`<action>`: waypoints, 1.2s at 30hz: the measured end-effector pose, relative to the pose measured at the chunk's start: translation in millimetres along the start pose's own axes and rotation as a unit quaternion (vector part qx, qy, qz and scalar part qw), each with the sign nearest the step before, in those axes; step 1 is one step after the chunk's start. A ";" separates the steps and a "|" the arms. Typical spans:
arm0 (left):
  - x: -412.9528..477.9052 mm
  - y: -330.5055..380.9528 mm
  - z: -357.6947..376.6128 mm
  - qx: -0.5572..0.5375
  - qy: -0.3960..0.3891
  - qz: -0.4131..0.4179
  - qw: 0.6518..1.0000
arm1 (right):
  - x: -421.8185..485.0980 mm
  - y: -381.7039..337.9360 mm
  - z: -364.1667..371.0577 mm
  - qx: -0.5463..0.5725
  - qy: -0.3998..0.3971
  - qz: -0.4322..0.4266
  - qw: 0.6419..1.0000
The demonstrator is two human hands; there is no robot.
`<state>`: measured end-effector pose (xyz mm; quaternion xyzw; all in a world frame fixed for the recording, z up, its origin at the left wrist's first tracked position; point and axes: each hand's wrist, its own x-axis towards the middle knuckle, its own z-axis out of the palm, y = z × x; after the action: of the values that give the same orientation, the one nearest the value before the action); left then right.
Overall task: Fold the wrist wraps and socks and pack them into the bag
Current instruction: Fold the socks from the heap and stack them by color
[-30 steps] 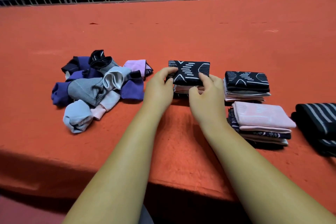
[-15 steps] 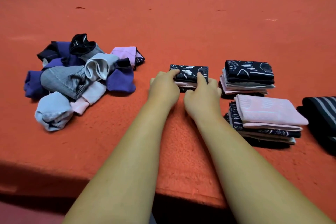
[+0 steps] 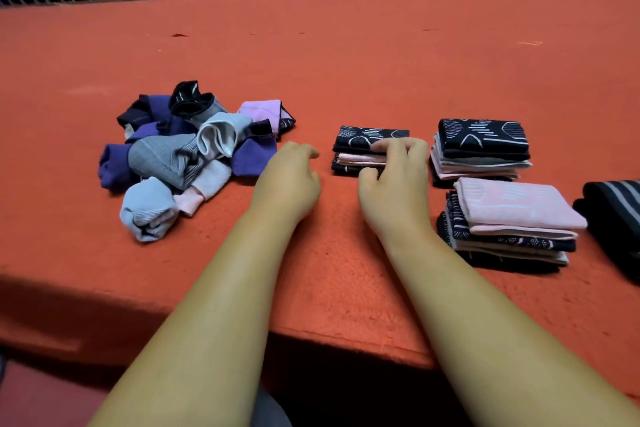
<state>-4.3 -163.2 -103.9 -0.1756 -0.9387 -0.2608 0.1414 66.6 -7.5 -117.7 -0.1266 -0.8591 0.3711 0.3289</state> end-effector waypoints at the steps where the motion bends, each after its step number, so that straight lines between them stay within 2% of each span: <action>1: -3.3 -7.6 -4.9 0.027 0.004 -0.003 1.000 | -1.0 0.1 0.8 0.011 -0.009 -0.016 1.000; 6: -18.0 -42.9 -28.2 0.231 -0.031 -0.043 0.971 | -5.4 0.7 3.1 0.029 -0.104 -0.067 0.992; 10: -23.9 -56.8 -32.3 0.275 -0.058 -0.026 0.959 | -6.2 2.9 5.0 0.024 -0.147 -0.081 0.985; 14: -21.9 -62.8 -32.9 0.253 -0.031 0.002 0.967 | -6.0 3.7 5.3 0.016 -0.153 -0.086 0.984; 18: -14.0 -61.9 -38.0 0.124 0.050 0.049 0.990 | -8.9 1.2 2.1 0.022 -0.167 -0.095 0.981; 21: -25.8 -42.3 -52.6 -0.076 0.125 0.009 0.989 | -12.9 -0.8 -0.5 0.031 -0.170 -0.107 0.979; 23: -40.1 -28.9 -63.8 -0.220 0.119 -0.047 0.967 | -13.6 -5.1 -6.8 0.041 -0.158 -0.101 0.981; 27: -65.3 -17.4 -78.4 -0.406 0.046 -0.070 0.910 | -22.3 -29.8 -39.0 0.072 -0.169 0.010 0.983; 28: -70.3 -13.2 -81.3 -0.462 0.031 -0.075 0.883 | -26.7 -36.7 -50.6 0.077 -0.183 0.042 0.979; 30: -80.3 0.1 -84.5 -0.584 0.007 -0.093 0.807 | -36.0 -50.3 -77.5 0.113 -0.222 0.114 0.962; 32: -89.7 17.6 -85.9 -0.638 -0.003 -0.108 0.762 | -46.1 -61.6 -105.4 0.182 -0.271 0.185 0.927; 34: -100.5 35.7 -86.2 -0.645 -0.009 -0.117 0.755 | -56.5 -66.0 -127.9 0.271 -0.296 0.236 0.885; 36: -109.9 49.5 -83.5 -0.628 -0.013 -0.113 0.770 | -67.5 -65.0 -144.1 0.333 -0.293 0.256 0.859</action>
<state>128.9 -196.7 -52.5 -0.1211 -0.5809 -0.8037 -0.0430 214.1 -3.7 -29.4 -0.1102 -0.6779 0.7265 -0.0226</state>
